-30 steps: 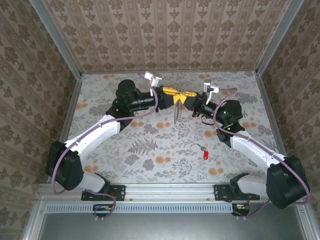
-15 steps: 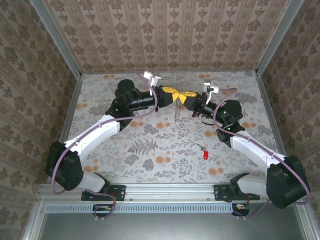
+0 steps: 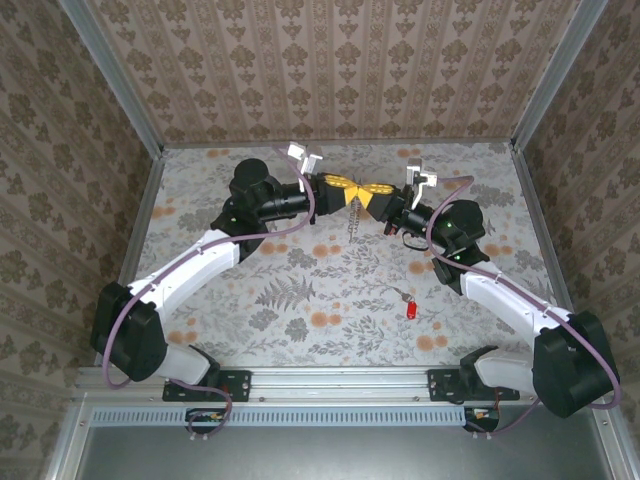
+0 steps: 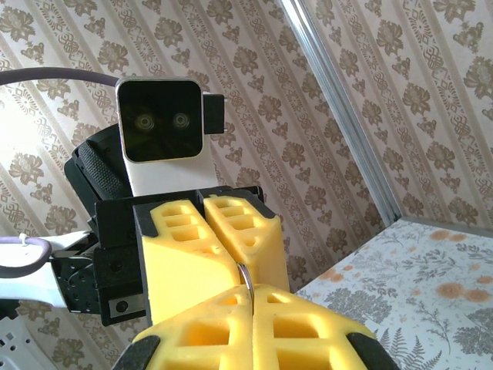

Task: Put the keys on the keyring

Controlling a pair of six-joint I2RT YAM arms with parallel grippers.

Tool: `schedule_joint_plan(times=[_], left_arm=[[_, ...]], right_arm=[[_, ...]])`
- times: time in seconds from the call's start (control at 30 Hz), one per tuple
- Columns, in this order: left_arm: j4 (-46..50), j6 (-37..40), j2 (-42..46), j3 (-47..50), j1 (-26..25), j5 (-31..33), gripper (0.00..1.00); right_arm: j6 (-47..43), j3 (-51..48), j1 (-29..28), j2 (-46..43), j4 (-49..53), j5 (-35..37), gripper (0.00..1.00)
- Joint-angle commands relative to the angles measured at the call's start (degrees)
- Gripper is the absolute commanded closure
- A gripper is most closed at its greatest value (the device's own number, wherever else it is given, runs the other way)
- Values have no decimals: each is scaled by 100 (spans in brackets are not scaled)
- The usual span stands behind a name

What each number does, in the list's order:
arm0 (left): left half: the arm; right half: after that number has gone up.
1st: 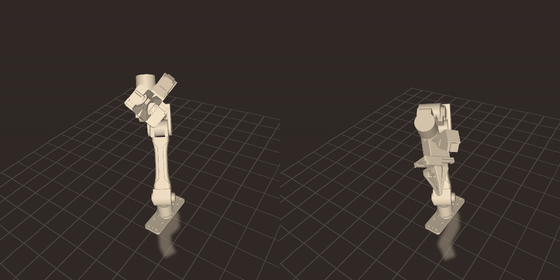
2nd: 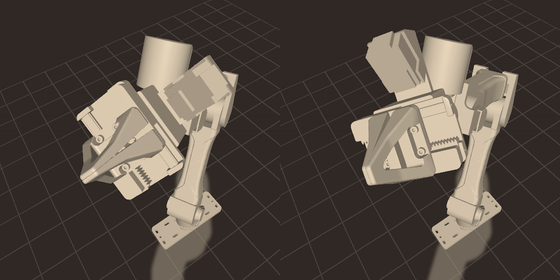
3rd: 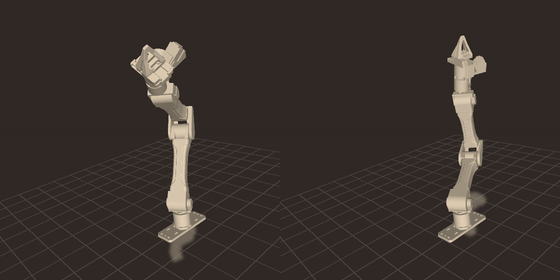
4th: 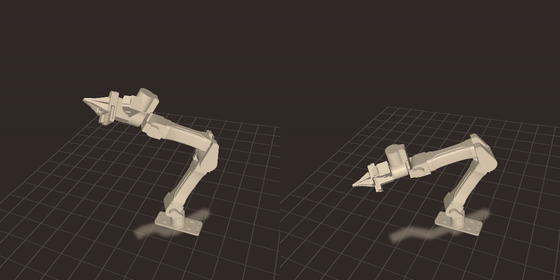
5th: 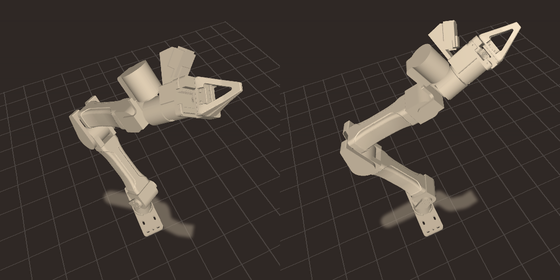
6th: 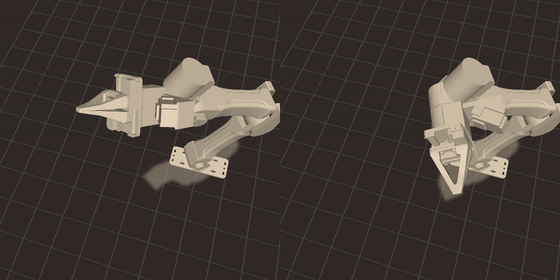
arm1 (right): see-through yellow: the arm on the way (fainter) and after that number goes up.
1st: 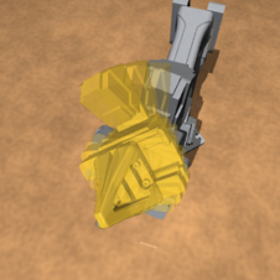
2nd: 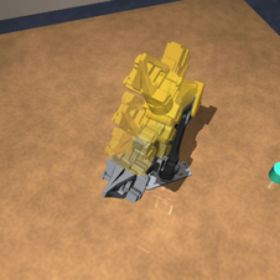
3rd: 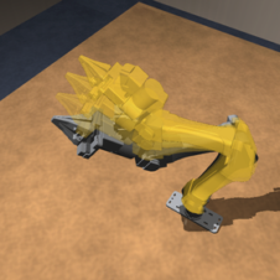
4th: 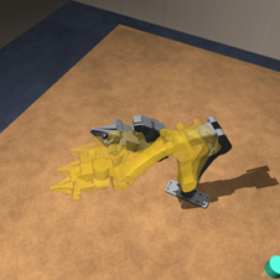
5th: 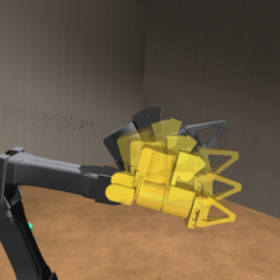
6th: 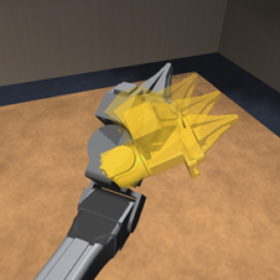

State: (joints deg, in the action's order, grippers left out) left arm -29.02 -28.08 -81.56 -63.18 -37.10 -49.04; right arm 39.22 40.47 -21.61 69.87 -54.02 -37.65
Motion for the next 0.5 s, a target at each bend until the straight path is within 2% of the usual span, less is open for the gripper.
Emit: schedule_joint_plan(times=[0.0,0.1,0.23,0.33,0.4,0.47], left_arm=[[-79,158,112,-84,-78,-369,94],[-67,180,120,-89,-78,-362,100],[-38,246,123,-77,-78,-318,100],[140,498,171,-85,-69,-206,100],[486,935,252,-115,-69,-94,100],[1012,1575,347,-177,-101,82,100]], right_arm=[[-92,128,-11,-85,-90,143,100],[-99,115,-10,-105,-65,148,100],[-133,119,9,-155,61,129,100],[-134,46,187,-349,388,231,75],[-189,-80,361,-608,717,291,64],[-314,-282,543,-963,1125,407,57]])
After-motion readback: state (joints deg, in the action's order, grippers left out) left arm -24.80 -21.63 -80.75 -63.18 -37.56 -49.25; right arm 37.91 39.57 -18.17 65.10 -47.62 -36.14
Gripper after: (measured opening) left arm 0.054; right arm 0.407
